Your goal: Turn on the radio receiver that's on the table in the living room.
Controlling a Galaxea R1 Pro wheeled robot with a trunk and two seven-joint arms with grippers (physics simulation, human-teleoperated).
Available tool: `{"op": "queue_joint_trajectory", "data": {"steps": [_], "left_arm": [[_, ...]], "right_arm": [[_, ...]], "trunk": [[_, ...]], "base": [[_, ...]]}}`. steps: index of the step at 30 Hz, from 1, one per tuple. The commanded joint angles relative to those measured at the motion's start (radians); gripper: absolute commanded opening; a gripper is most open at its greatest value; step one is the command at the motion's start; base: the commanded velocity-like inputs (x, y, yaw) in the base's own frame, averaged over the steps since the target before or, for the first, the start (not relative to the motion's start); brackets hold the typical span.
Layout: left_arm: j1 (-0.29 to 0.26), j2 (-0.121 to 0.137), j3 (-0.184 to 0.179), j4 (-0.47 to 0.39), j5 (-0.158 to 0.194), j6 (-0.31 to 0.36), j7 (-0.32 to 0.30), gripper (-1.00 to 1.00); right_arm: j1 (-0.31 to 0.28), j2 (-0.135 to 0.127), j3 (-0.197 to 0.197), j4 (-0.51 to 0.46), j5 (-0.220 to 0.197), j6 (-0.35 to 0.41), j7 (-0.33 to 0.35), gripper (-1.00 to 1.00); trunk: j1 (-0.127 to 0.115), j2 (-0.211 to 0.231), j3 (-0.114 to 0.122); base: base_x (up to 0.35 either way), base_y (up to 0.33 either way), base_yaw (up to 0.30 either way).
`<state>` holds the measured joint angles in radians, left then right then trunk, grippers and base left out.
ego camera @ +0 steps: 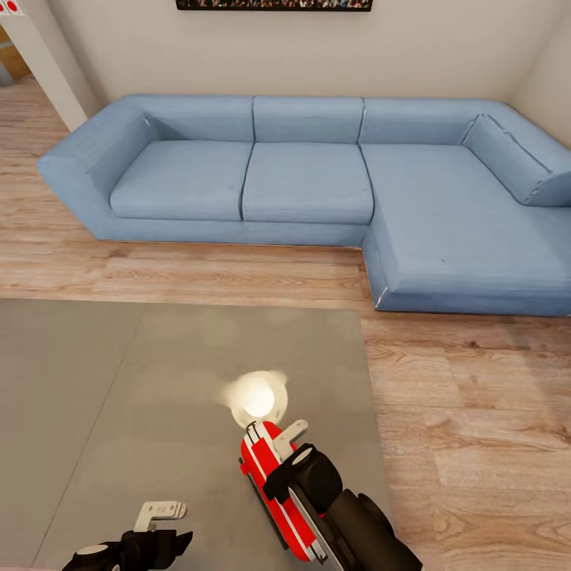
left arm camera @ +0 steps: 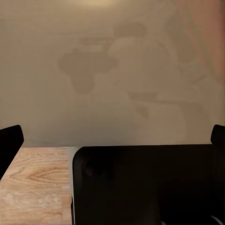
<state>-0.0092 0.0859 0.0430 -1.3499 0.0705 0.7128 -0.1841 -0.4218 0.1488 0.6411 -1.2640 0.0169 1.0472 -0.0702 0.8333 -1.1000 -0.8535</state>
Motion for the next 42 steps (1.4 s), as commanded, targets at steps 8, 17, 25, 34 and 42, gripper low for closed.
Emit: {"op": "queue_joint_trajectory", "data": {"steps": [8,17,25,34,42], "left_arm": [[0.0,0.0,0.0,0.0,0.0,0.0,0.0,1.0],[0.0,0.0,0.0,0.0,0.0,0.0,0.0,1.0],[0.0,0.0,0.0,0.0,0.0,-0.001,0.0,1.0],[0.0,0.0,0.0,0.0,0.0,0.0,0.0,1.0],[0.0,0.0,0.0,0.0,0.0,0.0,0.0,1.0]], "right_arm": [[0.0,0.0,0.0,0.0,0.0,0.0,0.0,1.0],[0.0,-0.004,0.006,-0.014,-0.052,0.0,0.0,1.0],[0.001,-0.008,0.017,-0.044,-0.057,0.0,0.0,1.0],[0.001,-0.008,0.017,-0.044,-0.057,0.0,0.0,-1.0],[0.0,-0.008,0.016,-0.023,-0.06,0.0,0.0,-1.0]], "trunk": [[0.0,0.0,0.0],[0.0,0.0,0.0],[0.0,0.0,0.0],[0.0,0.0,0.0],[0.0,0.0,0.0]], "base": [[0.0,0.0,0.0],[0.0,0.0,0.0],[0.0,0.0,0.0],[0.0,0.0,0.0],[0.0,0.0,0.0]]}}
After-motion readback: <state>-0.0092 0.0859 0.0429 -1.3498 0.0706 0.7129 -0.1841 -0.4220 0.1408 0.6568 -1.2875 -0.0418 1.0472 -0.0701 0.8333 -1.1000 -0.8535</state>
